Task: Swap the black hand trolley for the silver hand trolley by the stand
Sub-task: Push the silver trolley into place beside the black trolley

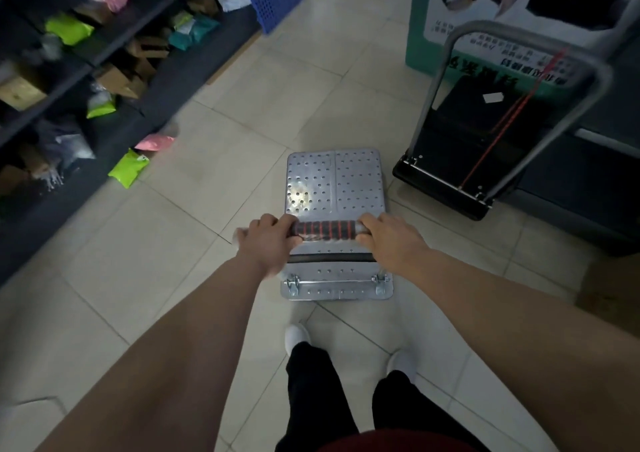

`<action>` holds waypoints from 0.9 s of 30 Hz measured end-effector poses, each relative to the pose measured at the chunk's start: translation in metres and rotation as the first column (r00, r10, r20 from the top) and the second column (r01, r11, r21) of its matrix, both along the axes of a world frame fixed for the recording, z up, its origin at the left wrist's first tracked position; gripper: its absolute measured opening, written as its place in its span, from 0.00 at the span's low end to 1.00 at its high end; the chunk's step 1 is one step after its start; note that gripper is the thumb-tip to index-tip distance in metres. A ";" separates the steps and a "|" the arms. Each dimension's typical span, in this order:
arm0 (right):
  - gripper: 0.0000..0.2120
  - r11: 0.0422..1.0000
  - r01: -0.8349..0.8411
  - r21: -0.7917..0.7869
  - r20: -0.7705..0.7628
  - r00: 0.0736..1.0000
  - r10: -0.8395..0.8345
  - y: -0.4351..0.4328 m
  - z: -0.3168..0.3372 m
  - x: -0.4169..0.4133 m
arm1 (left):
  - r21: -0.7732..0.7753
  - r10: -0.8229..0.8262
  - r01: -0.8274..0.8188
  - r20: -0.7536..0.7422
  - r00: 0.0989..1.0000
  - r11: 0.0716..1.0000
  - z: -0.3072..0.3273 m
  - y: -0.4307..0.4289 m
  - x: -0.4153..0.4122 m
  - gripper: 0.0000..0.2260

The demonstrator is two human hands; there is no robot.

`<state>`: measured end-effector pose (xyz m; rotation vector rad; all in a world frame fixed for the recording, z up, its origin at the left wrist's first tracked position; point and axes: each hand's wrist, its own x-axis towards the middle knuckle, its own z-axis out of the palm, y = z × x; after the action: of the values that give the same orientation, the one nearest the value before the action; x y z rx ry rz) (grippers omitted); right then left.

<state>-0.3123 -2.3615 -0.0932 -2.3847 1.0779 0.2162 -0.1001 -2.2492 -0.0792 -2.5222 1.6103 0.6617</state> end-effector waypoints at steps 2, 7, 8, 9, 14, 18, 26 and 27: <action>0.10 1.000 0.014 0.010 -0.004 1.000 -0.014 -0.008 0.001 0.018 | -0.005 -0.034 0.034 0.003 0.999 0.999 -0.001 -0.012 0.021 0.14; 0.09 0.998 0.067 0.007 -0.035 0.997 -0.066 -0.018 0.000 0.073 | -0.003 -0.117 0.117 -0.028 0.993 0.993 -0.002 -0.039 0.090 0.13; 0.09 0.997 0.083 0.009 -0.042 0.996 -0.083 -0.018 -0.001 0.086 | 0.004 -0.136 0.136 -0.027 0.990 0.991 -0.002 -0.045 0.104 0.13; 0.09 0.994 0.106 0.016 -0.044 0.993 -0.106 -0.019 -0.001 0.100 | 0.010 -0.156 0.156 -0.026 0.987 0.988 -0.002 -0.050 0.120 0.13; 0.11 0.974 0.215 0.071 -0.017 0.977 -0.214 -0.024 -0.003 0.162 | 0.021 -0.235 0.235 -0.001 0.972 0.972 -0.005 -0.079 0.190 0.13; 0.13 0.967 0.243 0.071 -0.039 0.970 -0.241 -0.034 -0.005 0.207 | 0.049 -0.309 0.307 0.035 0.951 0.951 -0.005 -0.106 0.238 0.15; 0.12 0.954 0.260 0.148 -0.057 0.966 -0.254 -0.088 -0.003 0.276 | 0.040 -0.346 0.344 0.038 0.938 0.938 -0.004 -0.180 0.308 0.16; 0.12 0.949 0.270 0.164 -0.054 0.963 -0.264 -0.094 -0.003 0.282 | 0.042 -0.349 0.348 0.029 0.937 0.937 -0.004 -0.189 0.314 0.16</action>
<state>-0.0304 -2.4558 -0.0961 -2.0654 1.3273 0.2391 0.2142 -2.4381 -0.0831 -2.1254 1.9433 0.5914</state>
